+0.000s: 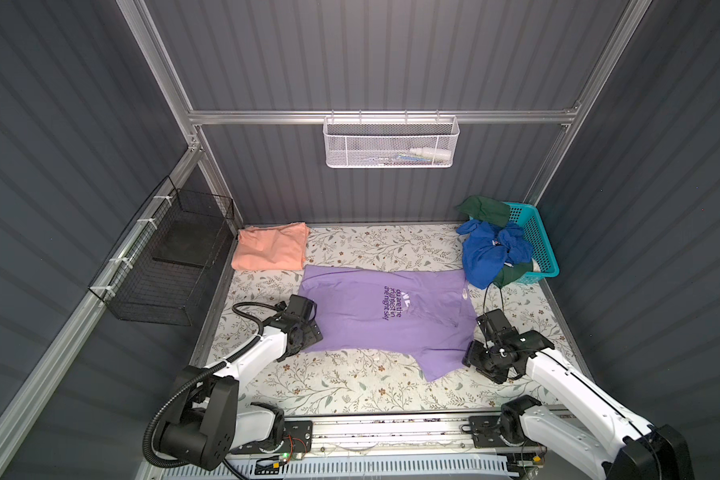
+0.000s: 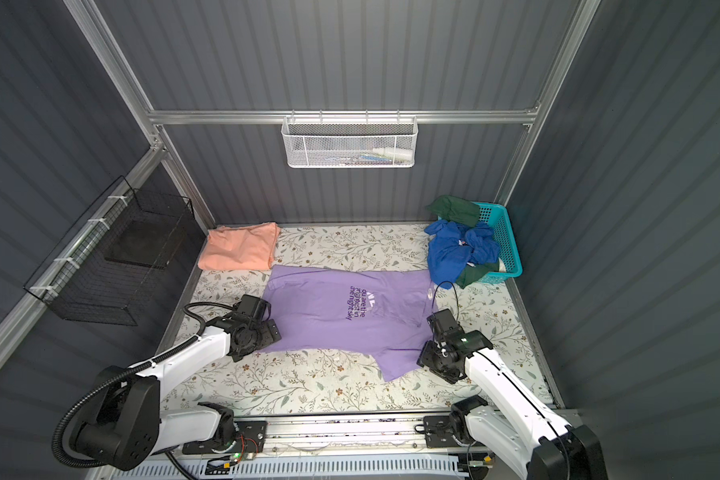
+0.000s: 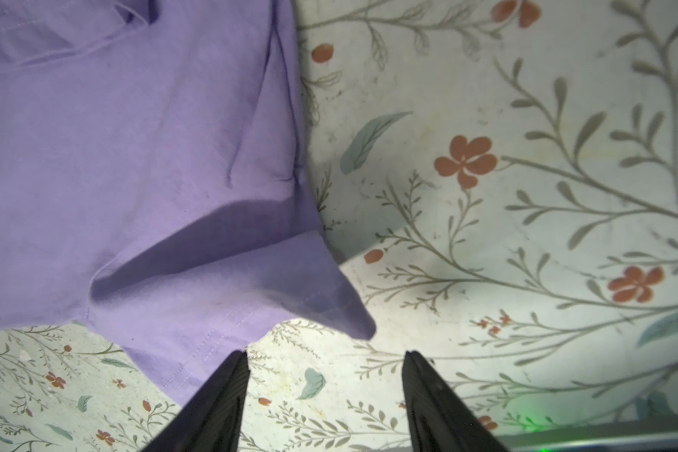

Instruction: Fold and stack the t-shirts

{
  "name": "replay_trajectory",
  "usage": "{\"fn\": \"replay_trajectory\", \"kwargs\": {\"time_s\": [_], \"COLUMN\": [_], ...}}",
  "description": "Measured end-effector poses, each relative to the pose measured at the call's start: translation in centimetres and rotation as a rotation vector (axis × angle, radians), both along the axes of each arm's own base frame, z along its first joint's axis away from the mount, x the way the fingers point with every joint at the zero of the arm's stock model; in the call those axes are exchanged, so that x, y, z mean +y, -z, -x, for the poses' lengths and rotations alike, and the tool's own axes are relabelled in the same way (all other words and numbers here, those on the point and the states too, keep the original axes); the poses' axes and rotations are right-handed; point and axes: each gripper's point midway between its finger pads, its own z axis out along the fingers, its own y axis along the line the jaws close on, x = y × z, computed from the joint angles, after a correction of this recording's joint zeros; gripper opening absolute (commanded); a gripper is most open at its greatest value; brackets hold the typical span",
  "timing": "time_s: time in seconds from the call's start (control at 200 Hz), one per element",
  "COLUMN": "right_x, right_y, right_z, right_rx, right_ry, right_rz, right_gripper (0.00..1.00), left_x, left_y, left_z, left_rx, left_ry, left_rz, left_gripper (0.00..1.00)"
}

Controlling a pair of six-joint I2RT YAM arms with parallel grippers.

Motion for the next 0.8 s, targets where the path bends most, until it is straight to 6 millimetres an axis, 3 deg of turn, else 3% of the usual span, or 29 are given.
{"fn": "replay_trajectory", "kwargs": {"time_s": [0.225, 0.425, 0.56, 0.68, 0.8], "right_x": [0.5, 1.0, 0.9, 0.6, 0.3], "right_y": [0.2, 0.8, 1.0, 1.4, 1.7], "right_z": [-0.2, -0.2, -0.5, -0.7, -0.9], "right_rx": [-0.010, 0.002, 0.002, 0.012, 0.016], "right_ry": [0.002, -0.009, -0.010, -0.006, -0.002], "right_rz": [-0.018, -0.028, -0.012, 0.012, 0.034], "right_gripper": [0.60, 0.50, 0.49, 0.50, 0.53], "left_x": [0.2, 0.6, 0.8, 0.9, 0.8], "left_y": [0.2, 0.4, 0.5, 0.6, 0.6], "left_z": [0.6, 0.2, -0.6, -1.3, -2.0], "left_rx": [-0.045, -0.069, -0.083, -0.094, -0.099], "left_ry": [-0.055, -0.093, -0.108, -0.110, -0.114], "left_rz": [0.037, 0.028, 0.021, 0.023, 0.037], "left_gripper": [0.79, 0.39, 0.30, 0.10, 0.04]}}
